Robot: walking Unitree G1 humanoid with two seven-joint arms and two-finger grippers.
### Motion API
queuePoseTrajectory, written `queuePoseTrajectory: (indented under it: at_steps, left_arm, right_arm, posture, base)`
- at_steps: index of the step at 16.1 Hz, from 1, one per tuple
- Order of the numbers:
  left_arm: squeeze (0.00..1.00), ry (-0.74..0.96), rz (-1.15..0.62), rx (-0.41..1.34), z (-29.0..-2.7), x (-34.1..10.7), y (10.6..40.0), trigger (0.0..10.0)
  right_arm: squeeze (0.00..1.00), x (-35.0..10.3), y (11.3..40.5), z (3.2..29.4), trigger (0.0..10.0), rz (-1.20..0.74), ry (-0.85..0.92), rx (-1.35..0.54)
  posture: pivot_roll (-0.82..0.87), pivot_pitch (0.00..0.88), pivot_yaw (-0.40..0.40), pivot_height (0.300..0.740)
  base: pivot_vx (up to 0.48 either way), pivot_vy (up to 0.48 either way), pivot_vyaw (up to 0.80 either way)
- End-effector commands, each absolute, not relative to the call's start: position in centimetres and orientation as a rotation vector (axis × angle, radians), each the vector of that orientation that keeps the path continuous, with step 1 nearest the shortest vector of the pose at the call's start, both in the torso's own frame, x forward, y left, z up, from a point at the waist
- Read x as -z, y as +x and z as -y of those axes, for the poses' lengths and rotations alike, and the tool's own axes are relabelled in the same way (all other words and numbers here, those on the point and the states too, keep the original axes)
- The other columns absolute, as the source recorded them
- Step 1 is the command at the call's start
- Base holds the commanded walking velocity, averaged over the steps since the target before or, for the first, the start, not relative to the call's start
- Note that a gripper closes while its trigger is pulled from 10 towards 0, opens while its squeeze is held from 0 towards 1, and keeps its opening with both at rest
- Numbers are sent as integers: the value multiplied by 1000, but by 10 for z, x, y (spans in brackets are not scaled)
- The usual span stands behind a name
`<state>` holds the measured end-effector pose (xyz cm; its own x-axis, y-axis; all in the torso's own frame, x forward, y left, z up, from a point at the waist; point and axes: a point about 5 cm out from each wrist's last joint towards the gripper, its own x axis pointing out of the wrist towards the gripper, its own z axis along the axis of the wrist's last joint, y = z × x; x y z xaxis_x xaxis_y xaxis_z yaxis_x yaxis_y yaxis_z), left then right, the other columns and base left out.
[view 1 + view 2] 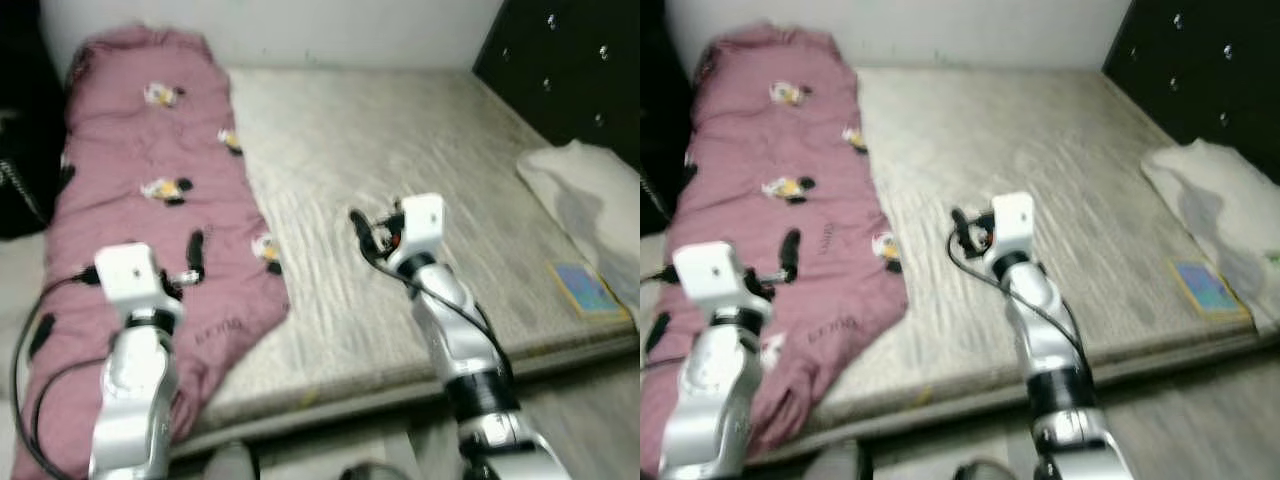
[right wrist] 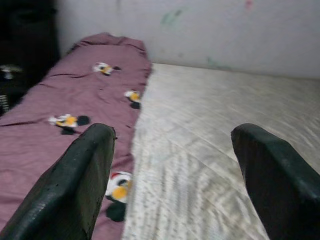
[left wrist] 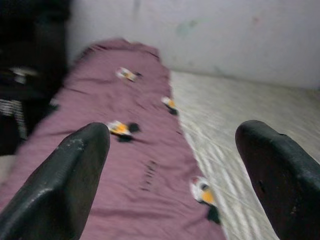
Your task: Clean up the room
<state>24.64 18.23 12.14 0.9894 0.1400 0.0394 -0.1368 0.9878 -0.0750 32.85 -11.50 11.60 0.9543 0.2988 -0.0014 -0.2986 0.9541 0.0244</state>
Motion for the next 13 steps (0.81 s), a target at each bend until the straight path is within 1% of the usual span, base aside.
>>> queuePoseTrajectory:
  at_steps: [1, 6, 10, 13]
  left_arm:
    - [0, -76, 43, -130, -177, -120, 247, 10000]
    - [0, -80, 44, -133, -178, -120, 248, 10000]
    - [0, -93, 39, -129, -178, -120, 248, 10000]
    - [0, -112, 31, -116, -176, -118, 248, 10000]
  right_arm:
    - [0, -120, 329, 123, 10000, 12, 17, -286]
    - [0, -120, 328, 121, 10000, 16, 25, -293]
    - [0, -119, 329, 123, 10000, 10, 33, -275]
    - [0, -119, 329, 123, 10000, 9, 38, -271]
  posture:
    - [21, 0, -82, 740]
    - [19, 0, -77, 740]
    - [18, 0, -76, 740]
    - [19, 0, -77, 740]
  base:
    - [0, 0, 788]
    - [0, 0, 781]
    - [0, 0, 0]
    - [0, 454, 0]
